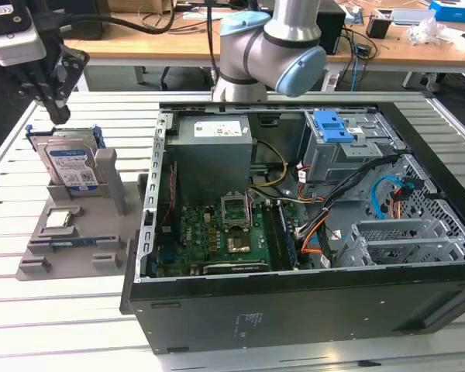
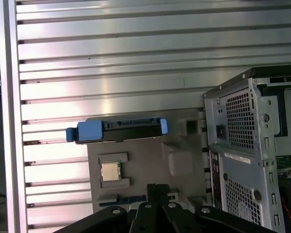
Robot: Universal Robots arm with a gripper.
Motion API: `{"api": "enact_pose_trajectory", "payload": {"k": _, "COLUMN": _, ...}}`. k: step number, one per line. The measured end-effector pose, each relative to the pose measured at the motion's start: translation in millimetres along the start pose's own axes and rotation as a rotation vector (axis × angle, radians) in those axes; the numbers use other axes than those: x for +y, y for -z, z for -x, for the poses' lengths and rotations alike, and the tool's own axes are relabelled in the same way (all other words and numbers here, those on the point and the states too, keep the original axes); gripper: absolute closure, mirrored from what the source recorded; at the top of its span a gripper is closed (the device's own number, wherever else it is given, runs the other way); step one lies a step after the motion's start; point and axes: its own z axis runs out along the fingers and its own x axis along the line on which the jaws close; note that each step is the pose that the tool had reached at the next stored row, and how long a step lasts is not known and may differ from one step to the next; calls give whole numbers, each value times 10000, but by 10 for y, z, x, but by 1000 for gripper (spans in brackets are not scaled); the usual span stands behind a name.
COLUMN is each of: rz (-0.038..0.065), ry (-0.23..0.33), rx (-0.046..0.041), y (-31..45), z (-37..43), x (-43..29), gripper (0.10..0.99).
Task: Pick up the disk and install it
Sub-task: 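Reach for the disk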
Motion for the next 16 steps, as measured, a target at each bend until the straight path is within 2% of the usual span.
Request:
{"api": "enact_pose_trajectory", "payload": {"k": 2, "rz": 1, "ry": -1, "rx": 0, "y": -2, "z": -84, "x": -3, "gripper": 980}}
{"api": "enact_pose_trajectory", "payload": {"k": 3, "rz": 0, "ry": -1, "rx": 0, "y": -4, "z": -150, "x": -5, "gripper": 980}}
{"api": "enact_pose_trajectory", "payload": {"k": 9, "rz": 0, "ry": -1, "rx": 0, "y": -21, "z": -313, "x": -8, "gripper": 980}}
{"api": "enact_pose_trajectory", "payload": {"k": 11, "rz": 0, "ry": -1, "rx": 0, "y": -33, "z": -391, "x": -7, "gripper": 980}}
{"api": "enact_pose_trajectory", "payload": {"k": 16, "rz": -3, "ry": 0, "rx": 0, "y": -92, "z": -457, "x": -4, "gripper": 980}}
